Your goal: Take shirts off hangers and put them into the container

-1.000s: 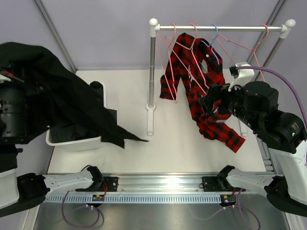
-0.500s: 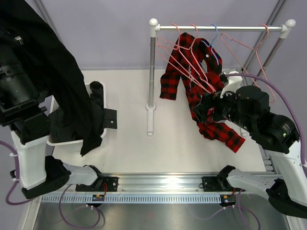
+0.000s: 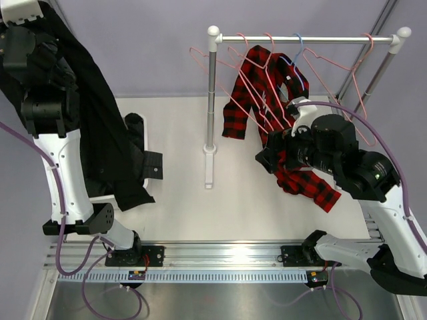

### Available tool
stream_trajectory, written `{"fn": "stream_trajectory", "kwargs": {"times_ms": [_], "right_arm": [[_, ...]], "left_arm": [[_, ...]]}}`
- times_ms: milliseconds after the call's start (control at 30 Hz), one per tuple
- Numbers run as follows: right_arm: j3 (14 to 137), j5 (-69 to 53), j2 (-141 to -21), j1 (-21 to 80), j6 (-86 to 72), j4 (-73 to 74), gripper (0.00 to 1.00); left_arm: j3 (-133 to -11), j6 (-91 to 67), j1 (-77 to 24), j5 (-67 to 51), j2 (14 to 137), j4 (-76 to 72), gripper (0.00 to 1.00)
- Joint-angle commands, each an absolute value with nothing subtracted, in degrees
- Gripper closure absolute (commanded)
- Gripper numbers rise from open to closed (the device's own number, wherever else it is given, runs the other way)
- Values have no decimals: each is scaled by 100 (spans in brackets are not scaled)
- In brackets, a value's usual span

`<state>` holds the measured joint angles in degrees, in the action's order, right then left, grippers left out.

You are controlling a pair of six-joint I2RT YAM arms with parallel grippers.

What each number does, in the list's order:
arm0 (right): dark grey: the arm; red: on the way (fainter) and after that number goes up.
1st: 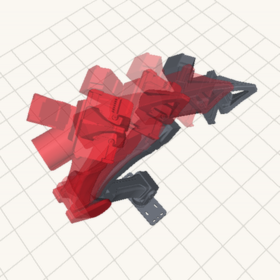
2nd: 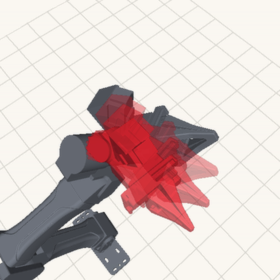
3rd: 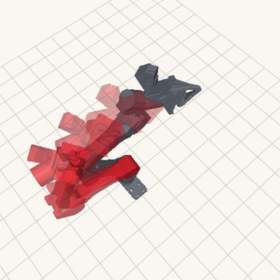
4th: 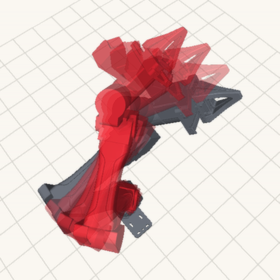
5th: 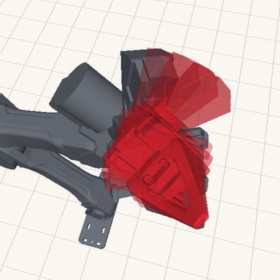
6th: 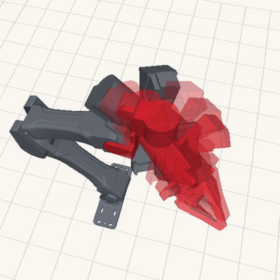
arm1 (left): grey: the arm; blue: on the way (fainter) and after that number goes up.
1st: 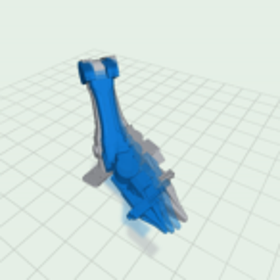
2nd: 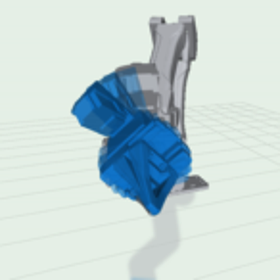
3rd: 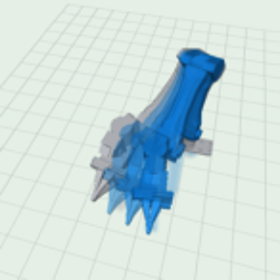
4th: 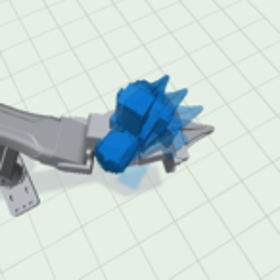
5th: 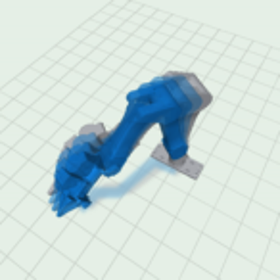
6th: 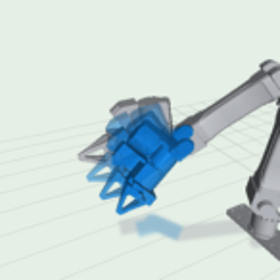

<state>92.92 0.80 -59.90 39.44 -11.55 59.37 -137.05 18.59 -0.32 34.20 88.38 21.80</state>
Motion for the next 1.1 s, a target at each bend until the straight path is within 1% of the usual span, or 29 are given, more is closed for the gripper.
{"fn": "stream_trajectory", "kwargs": {"times_ms": [0,33,133,167,200,233,267,300,333,367,433,467,600,633,700,733,767,800,933,967,1067], "right_arm": [[9325,-675,-6196,3981,-1037,5722,1],[9316,-946,-6275,3999,-1046,5704,1],[9307,-985,-6565,4472,-1195,5520,2],[9360,-941,-6748,4856,-1282,5398,5],[9543,-853,-6880,5043,-1327,5379,12],[9675,-826,-7178,5236,-1353,5379,32],[9833,-800,-7320,5578,-1380,5379,40],[10105,-756,-7469,5720,-1389,5370,50],[10203,-799,-7723,5843,-1406,5283,69],[10317,-930,-7847,5914,-1441,5213,78],[10529,-1361,-8259,5994,-1529,4967,93],[10660,-1510,-8392,6003,-1608,4879,100],[10994,-2388,-9314,6021,-1714,4386,100],[11152,-2417,-9838,6055,-1731,4403,100],[11723,-2582,-10368,6126,-1696,4447,100],[11916,-2627,-10902,6187,-1679,4526,100],[12466,-2628,-11160,6240,-1627,4648,100],[12715,-2680,-11632,6292,-1591,4780,100],[13718,-2865,-12486,6311,-1521,4912,100],[14068,-2891,-12611,6311,-1486,4939,100],[14536,-3102,-13042,6311,-1450,4966,100]], "left_arm": [[-13930,581,255,2664,8631,2697,100],[-13983,476,264,2550,8727,2994,100],[-14045,150,255,2400,8763,3530,100],[-14045,28,264,2365,8737,3690,100],[-13958,-35,264,2329,8710,3874,100],[-13853,-218,255,2355,8658,4207,100],[-13695,-437,255,2399,8440,4323,100],[-13102,-518,255,2347,8255,4359,100],[-12783,-588,255,2286,8079,4385,100],[-12466,-702,255,2259,7747,4386,100],[-11860,-747,255,2171,7507,4473,100],[-11761,-747,264,2162,7375,4535,100],[-11707,-703,264,2223,7295,5034,100],[-11698,-721,255,2215,7286,5097,100],[-11663,-764,264,2127,7225,5246,100],[-11628,-843,255,2118,7199,5273,100],[-11524,-870,264,2066,7172,5291,100],[-11488,-966,255,2013,7163,5395,100],[-11119,-1177,264,1890,7085,5651,100],[-10831,-1204,264,1855,7032,5634,100],[-10451,-1301,272,1767,6856,5555,100]]}}
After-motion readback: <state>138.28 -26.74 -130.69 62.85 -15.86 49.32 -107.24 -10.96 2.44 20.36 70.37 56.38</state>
